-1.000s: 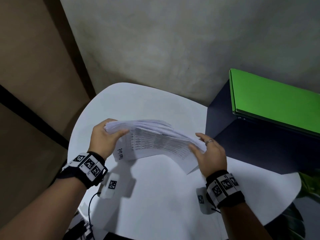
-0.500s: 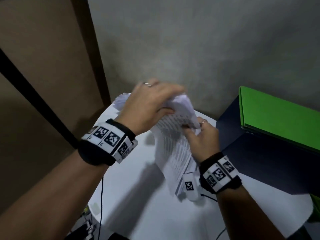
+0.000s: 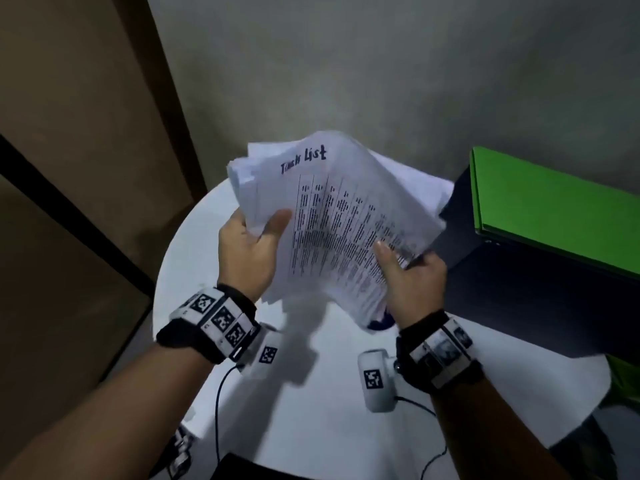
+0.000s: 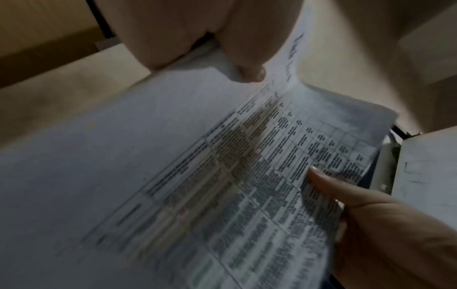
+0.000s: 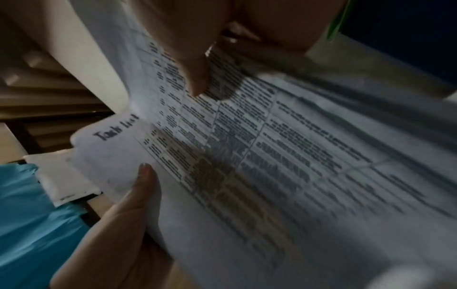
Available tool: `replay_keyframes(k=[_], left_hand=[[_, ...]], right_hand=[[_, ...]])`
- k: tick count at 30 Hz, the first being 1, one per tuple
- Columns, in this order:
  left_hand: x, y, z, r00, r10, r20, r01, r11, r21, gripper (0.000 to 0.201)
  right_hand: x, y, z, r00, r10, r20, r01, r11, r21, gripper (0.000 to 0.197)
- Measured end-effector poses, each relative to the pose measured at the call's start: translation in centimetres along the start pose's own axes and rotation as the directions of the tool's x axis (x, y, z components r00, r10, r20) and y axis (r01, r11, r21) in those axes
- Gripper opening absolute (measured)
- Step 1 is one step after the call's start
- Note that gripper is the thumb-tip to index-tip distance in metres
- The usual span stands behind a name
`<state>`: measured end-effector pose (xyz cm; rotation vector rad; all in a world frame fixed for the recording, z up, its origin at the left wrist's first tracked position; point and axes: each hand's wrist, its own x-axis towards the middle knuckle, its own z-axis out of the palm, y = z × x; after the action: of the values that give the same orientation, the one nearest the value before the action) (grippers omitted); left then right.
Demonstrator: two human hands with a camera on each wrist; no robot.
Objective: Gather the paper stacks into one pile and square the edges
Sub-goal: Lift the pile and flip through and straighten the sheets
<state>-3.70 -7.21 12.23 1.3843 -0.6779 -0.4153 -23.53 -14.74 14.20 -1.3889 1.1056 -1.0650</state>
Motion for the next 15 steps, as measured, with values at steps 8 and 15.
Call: replay_keyframes(k=[8, 15], left_hand=[[-2.6, -6.7, -0.9, 0.949, -0.165, 0.270, 0.109, 0.971, 0.211, 0.046], [0.1, -3.6, -0.4, 0.962, -0.028, 0.271, -0.064, 0.942, 0.328, 0.016]], right_hand=[[-1.0, 2.0, -1.5, 0.987, 0.095, -0.133, -0.106, 0.991, -0.083, 0.053], [2.7, -5.3, -0.5, 0.888, -0.385, 0.252, 0.425, 0.478, -0.769, 0.110]])
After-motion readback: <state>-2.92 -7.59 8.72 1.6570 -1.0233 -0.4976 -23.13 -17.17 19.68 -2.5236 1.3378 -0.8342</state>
